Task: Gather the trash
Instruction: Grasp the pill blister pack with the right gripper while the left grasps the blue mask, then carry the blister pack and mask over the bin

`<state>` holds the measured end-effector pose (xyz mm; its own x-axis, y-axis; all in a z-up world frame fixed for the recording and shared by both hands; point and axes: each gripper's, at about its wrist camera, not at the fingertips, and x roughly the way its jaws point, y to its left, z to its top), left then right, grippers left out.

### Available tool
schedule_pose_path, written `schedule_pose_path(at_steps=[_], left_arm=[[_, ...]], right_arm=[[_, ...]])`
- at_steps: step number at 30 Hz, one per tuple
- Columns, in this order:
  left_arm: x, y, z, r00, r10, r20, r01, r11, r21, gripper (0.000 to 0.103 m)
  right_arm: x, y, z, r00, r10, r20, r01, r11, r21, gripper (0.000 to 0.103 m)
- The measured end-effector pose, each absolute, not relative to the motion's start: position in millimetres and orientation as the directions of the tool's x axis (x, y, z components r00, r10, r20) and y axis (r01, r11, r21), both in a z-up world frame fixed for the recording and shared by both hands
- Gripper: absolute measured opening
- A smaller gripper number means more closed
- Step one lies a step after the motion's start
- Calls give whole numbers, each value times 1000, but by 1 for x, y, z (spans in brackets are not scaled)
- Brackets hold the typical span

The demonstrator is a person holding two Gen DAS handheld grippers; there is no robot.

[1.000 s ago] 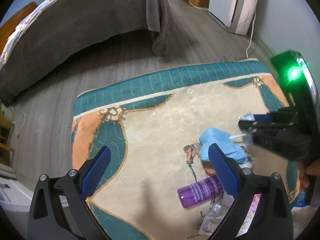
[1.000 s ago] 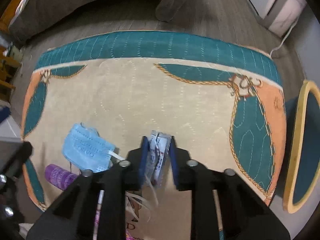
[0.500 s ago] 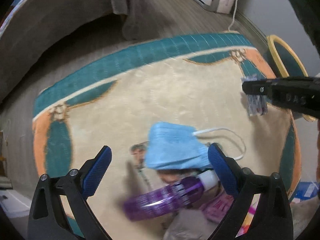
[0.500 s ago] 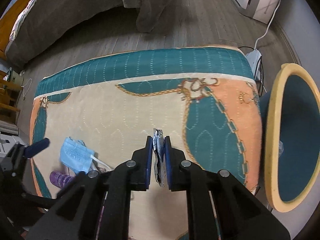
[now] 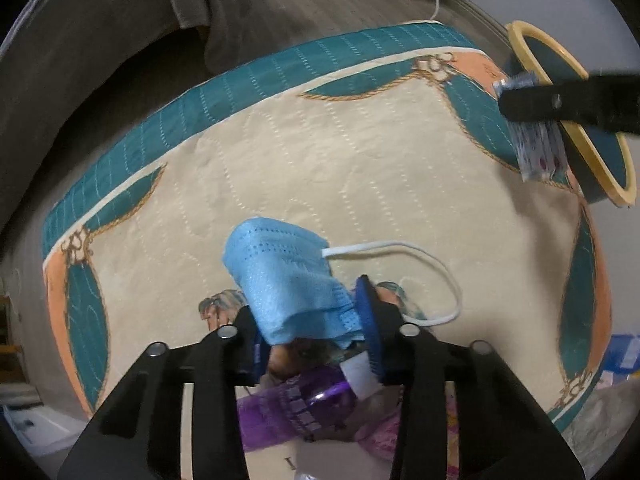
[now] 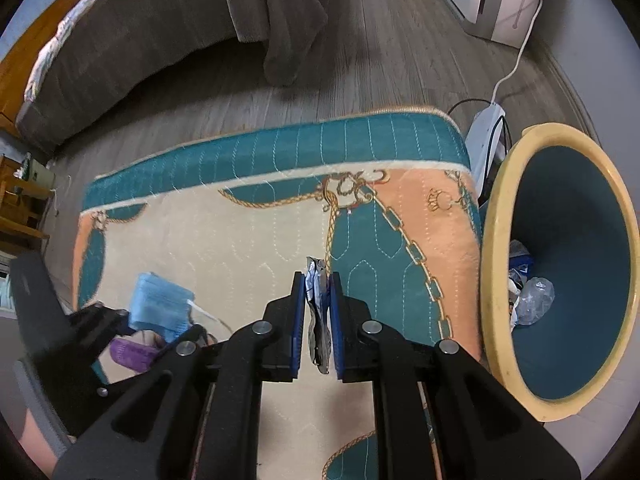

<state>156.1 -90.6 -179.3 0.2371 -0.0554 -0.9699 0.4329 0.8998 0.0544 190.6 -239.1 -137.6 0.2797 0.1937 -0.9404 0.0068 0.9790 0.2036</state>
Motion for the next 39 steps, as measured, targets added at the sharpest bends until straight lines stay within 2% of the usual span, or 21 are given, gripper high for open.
schedule_pose_path(at_steps=[4, 7, 21, 39], left_arm=[[153, -97, -168, 271, -67, -960, 432, 900, 59, 18], [153, -95, -152, 303, -107, -947, 410, 911, 28, 15], [134, -133, -90, 445, -213, -870, 444, 896, 8, 15], [126, -204, -83, 469, -282, -837, 529, 849, 10, 15]], right_arm=[[185, -248, -129, 300, 202, -932, 11, 976, 215, 11], [181, -258, -124, 313, 206, -927, 28, 974, 226, 11], [155, -300, -79, 422, 184, -887, 59, 972, 230, 11], [132, -372, -69, 474, 134, -871, 147, 962, 228, 11]])
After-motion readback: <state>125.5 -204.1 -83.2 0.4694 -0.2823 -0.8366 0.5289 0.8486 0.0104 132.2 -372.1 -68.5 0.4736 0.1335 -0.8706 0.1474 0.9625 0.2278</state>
